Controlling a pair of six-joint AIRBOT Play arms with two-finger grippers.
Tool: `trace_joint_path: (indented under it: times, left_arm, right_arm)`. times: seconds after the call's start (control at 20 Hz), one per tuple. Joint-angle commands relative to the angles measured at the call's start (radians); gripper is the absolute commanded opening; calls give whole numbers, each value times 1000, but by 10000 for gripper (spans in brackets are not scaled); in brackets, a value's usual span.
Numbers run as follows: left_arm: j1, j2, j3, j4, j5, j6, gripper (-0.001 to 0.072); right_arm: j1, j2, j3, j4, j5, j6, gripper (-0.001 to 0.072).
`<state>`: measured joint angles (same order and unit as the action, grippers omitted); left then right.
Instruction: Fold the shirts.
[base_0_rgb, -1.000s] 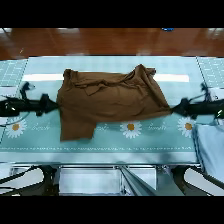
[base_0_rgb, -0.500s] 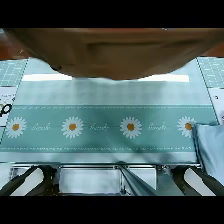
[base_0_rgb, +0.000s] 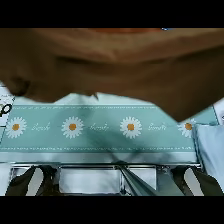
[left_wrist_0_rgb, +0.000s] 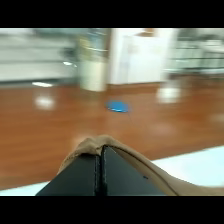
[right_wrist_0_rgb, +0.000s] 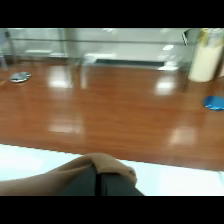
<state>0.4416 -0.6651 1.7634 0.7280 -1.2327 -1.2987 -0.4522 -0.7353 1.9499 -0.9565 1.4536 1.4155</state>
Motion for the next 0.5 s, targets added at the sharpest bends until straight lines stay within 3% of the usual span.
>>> trace_joint_path:
  times: [0.0,0.25,0.45]
  left_arm:
    - [-54,141,10,283,-43,-85,13]
    - [-224,183,-44,547,-111,-199,13]
    - [-230,103,-248,523,-98,-217,13]
  right_arm:
    - [1,92,-12,-114,70,43,28]
    - [1,161,-190,-161,74,72,28]
    - [0,113,-410,-61,-3,38,28]
